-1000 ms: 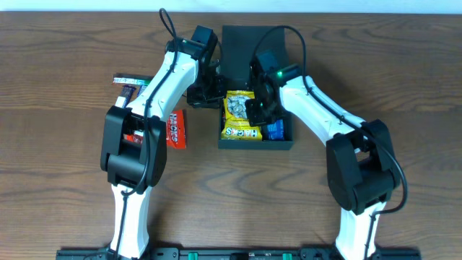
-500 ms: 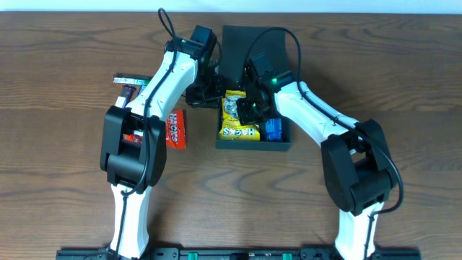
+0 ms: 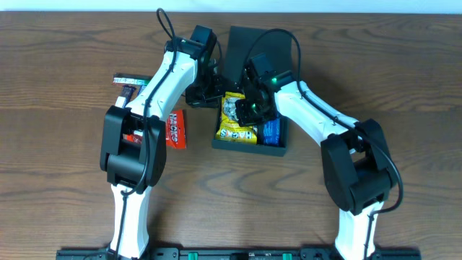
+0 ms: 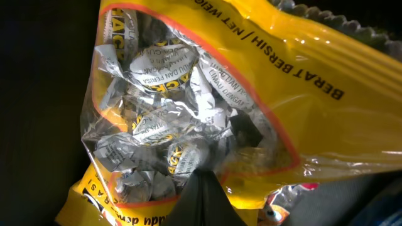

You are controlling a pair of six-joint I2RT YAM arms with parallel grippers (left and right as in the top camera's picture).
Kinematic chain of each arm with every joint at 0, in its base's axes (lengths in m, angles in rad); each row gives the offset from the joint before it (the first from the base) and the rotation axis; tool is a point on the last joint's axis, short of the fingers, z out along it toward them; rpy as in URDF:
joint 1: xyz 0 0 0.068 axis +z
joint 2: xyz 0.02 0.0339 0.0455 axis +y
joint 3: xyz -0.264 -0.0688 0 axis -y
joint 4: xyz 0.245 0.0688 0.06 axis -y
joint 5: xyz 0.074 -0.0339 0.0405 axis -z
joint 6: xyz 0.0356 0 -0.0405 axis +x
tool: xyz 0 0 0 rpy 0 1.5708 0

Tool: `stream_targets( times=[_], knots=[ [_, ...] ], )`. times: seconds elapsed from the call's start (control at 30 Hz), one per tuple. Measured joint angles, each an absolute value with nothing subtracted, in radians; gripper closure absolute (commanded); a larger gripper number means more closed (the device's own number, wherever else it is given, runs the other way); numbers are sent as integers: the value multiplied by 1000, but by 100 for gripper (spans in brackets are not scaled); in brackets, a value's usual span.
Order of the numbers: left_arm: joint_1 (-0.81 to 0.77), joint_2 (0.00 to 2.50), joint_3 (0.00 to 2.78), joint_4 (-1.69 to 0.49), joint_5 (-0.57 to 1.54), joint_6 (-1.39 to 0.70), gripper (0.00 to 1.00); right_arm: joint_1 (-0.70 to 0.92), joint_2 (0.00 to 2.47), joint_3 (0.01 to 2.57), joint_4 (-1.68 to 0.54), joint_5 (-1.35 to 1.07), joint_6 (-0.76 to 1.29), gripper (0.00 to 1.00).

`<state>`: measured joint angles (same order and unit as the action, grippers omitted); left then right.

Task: Pack container
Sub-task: 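Press the yellow bag down into the box with the right gripper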

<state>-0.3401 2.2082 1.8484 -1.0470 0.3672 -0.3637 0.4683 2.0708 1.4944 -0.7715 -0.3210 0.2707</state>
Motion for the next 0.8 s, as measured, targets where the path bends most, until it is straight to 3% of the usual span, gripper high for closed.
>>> stream_targets(
  times=[0.5,0.8],
  knots=[
    [-324,2168,1793,-1197,306,-368,94,455,2071,1523,-826,-286,271,98],
    [-339,2168,1709,-1181,432,-370,94,457,2071,1523,-850,-254,271,98]
  ],
)
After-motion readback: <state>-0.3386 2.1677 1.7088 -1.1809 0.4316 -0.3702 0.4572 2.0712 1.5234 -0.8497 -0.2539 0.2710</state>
